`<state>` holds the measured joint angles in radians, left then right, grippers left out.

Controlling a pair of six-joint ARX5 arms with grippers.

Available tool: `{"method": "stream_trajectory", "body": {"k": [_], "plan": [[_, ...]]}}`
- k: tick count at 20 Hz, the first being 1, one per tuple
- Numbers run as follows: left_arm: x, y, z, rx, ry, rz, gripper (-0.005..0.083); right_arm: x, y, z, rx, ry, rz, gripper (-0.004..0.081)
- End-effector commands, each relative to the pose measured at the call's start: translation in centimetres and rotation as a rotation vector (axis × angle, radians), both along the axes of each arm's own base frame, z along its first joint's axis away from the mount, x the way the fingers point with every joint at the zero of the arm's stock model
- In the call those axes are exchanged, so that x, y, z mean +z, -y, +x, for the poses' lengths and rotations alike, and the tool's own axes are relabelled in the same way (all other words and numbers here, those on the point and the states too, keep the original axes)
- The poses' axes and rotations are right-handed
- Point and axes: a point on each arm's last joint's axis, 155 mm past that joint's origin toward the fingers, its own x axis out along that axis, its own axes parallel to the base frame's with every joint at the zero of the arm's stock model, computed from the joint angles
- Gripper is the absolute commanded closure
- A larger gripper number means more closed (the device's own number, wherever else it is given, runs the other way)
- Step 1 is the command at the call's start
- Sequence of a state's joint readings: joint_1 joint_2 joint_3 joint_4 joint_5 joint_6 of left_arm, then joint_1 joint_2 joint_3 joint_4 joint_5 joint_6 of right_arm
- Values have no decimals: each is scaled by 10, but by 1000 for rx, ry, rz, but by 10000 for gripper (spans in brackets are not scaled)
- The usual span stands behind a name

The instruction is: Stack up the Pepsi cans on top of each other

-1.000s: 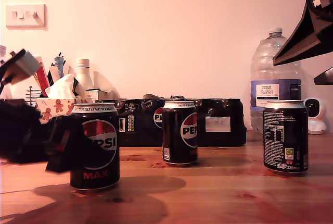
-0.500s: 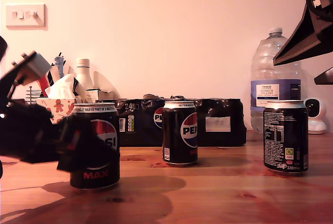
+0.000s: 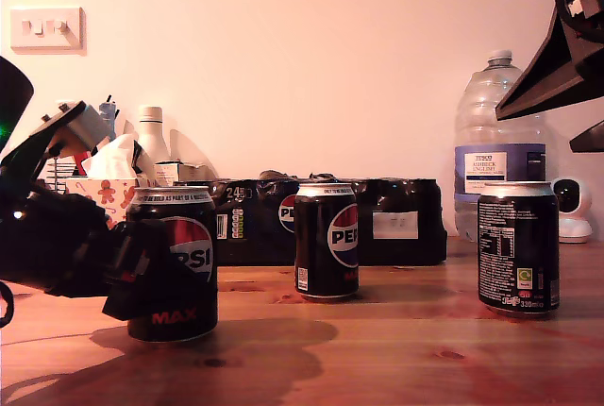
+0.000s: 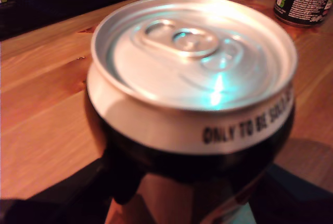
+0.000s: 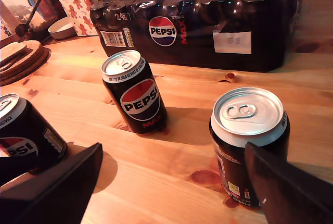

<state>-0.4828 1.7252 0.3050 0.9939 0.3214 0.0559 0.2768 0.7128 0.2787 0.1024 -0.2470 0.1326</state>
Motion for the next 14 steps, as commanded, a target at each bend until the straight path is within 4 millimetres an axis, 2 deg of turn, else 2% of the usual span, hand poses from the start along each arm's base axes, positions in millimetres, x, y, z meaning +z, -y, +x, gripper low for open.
{"method": "stream_trajectory", "body": {"k": [1, 8, 14], "plan": [[23, 12, 13, -22, 70, -40, 405, -3, 0, 0, -2, -3, -6, -21], [64, 37, 41, -76, 122, -88, 405, -8, 2, -1, -11, -22, -18, -21], [114, 55, 63, -124, 179, -72, 404, -8, 3, 0, -14, -20, -20, -21]]}}
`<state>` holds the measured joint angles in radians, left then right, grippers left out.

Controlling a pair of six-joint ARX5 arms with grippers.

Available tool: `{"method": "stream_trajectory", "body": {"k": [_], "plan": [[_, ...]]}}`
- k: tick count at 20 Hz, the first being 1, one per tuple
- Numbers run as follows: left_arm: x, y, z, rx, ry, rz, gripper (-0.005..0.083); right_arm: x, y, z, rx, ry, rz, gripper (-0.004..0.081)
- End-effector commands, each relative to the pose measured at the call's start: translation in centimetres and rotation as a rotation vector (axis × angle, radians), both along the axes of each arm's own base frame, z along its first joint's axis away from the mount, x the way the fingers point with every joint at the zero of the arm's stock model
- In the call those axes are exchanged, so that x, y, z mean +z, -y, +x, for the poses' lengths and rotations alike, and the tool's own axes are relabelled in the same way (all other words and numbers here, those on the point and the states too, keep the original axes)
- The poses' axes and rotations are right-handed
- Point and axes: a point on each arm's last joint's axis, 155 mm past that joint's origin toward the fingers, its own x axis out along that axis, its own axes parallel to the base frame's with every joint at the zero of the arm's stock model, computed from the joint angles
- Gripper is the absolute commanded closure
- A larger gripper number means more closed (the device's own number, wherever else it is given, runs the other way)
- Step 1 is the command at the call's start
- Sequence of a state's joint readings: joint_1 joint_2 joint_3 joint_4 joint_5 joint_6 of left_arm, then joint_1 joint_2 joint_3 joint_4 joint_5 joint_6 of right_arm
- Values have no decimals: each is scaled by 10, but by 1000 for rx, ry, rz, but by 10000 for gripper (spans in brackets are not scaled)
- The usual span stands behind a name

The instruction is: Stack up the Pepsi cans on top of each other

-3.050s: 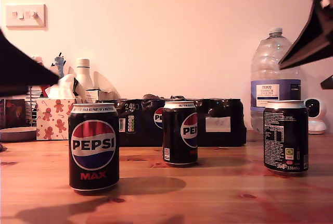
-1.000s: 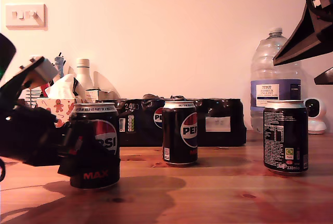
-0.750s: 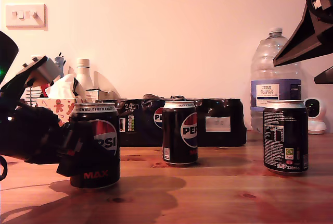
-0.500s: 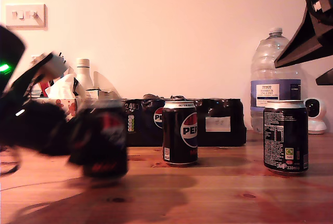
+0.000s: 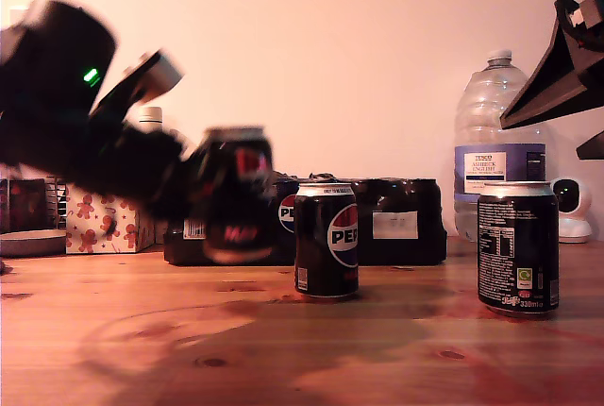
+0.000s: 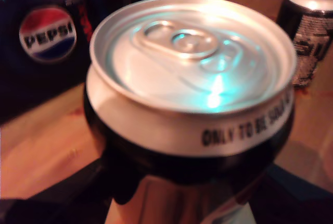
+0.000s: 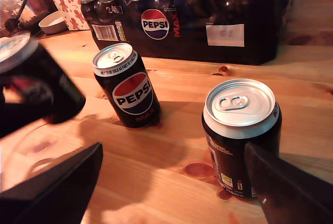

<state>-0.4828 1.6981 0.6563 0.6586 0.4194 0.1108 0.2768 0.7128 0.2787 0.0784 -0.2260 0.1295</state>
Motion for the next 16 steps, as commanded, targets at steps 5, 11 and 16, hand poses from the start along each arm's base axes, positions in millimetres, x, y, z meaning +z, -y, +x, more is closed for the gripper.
{"method": "stream_trajectory", "body": {"k": [5, 11, 16], "plan": [[86, 20, 24, -45, 163, -70, 404, -2, 2, 1, -13, 1, -10, -21], [115, 29, 32, -59, 200, -92, 404, -2, 3, 2, -19, 2, -12, -21], [125, 41, 28, -86, 233, -101, 405, -2, 3, 2, -20, 3, -12, -21]]}}
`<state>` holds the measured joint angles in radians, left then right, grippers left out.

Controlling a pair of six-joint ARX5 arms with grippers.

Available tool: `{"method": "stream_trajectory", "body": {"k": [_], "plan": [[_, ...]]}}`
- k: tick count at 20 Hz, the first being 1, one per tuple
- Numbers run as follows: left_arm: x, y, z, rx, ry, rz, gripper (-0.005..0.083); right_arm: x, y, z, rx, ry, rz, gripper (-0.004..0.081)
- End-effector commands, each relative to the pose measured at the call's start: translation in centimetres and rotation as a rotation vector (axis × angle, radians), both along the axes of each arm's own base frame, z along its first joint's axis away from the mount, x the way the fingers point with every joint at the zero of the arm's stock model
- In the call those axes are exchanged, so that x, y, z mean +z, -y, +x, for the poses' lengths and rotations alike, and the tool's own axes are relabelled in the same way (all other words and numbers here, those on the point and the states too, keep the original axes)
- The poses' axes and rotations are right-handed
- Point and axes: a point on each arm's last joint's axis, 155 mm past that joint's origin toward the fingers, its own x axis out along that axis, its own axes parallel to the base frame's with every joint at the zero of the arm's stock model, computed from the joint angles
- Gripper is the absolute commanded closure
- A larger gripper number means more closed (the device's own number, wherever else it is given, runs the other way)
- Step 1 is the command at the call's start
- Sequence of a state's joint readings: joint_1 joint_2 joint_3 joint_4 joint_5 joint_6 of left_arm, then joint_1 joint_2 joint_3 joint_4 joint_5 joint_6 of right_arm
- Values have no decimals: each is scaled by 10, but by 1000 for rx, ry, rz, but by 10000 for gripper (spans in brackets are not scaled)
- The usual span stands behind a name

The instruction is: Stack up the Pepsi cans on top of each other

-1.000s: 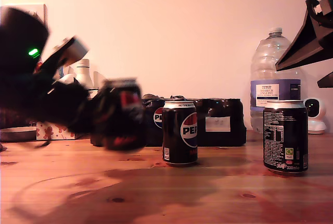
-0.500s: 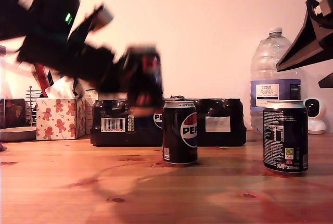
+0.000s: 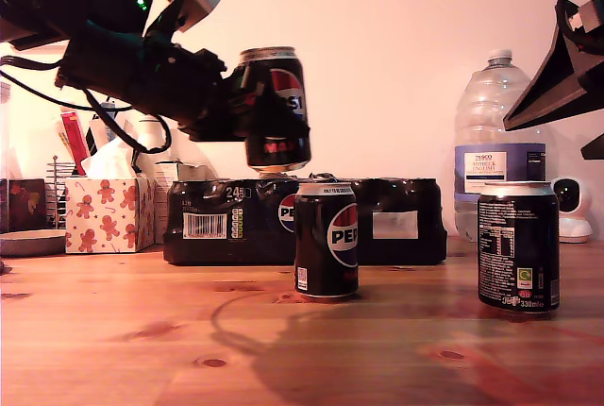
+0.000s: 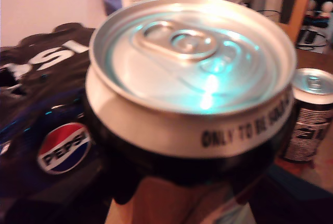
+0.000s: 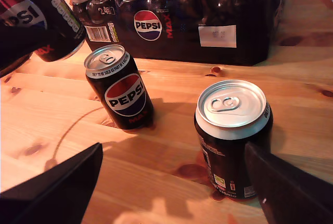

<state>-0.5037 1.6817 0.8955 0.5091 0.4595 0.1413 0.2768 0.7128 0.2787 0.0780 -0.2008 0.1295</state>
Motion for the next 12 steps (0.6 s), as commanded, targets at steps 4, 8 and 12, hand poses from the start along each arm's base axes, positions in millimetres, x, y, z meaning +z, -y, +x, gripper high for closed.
{"method": "stream_trajectory", "body": {"k": [4, 8, 12], "plan": [[59, 18, 7, -31, 133, -67, 405, -1, -1, 0, 4, 0, -3, -21], [54, 26, 14, -39, 106, -53, 405, -1, -1, 0, 4, 1, -4, -21], [54, 32, 16, -52, 102, -46, 405, -1, -1, 0, 4, 1, -4, -21]]}}
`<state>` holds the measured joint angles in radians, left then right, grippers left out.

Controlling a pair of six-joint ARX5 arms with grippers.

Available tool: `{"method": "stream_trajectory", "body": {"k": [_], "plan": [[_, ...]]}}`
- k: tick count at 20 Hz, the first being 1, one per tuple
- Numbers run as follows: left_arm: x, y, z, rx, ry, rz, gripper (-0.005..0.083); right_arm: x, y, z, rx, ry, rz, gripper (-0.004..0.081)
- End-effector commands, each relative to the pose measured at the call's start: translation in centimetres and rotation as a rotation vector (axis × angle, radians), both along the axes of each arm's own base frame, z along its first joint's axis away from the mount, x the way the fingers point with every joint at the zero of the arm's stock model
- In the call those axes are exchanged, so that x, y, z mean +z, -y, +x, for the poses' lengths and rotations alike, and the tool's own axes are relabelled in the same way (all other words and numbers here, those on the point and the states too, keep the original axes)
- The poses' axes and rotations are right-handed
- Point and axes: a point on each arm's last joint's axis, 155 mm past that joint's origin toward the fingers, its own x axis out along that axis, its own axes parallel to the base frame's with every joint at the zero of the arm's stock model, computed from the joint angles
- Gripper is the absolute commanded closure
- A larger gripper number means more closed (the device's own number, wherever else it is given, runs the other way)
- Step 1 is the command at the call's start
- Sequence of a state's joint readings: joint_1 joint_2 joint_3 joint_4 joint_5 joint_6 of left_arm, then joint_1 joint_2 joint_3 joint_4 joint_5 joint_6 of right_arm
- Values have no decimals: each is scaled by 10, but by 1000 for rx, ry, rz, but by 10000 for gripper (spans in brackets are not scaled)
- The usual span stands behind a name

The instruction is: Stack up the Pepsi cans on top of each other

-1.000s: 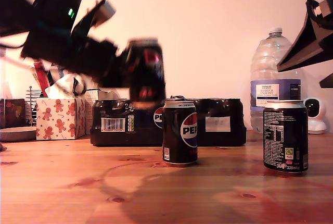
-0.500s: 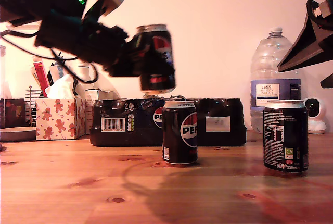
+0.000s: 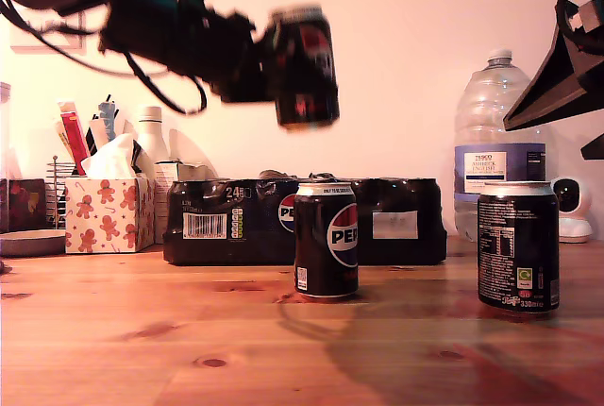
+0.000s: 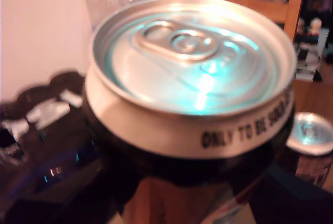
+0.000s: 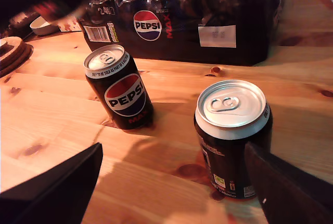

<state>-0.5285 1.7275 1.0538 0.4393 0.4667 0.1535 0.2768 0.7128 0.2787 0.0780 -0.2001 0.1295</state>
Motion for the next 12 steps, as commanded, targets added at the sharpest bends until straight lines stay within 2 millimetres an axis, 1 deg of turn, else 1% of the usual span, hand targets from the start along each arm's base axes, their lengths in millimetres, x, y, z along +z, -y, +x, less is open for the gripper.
{"method": "stream_trajectory", "body": {"k": [1, 7, 12], "plan": [[21, 8, 1, -19, 55, -30, 405, -1, -1, 0, 4, 1, -4, -21], [14, 10, 1, -26, 32, -20, 405, -1, -1, 0, 5, 4, -3, -21], [-3, 19, 6, -39, -30, 7, 405, 0, -1, 0, 5, 7, -4, -21]]}}
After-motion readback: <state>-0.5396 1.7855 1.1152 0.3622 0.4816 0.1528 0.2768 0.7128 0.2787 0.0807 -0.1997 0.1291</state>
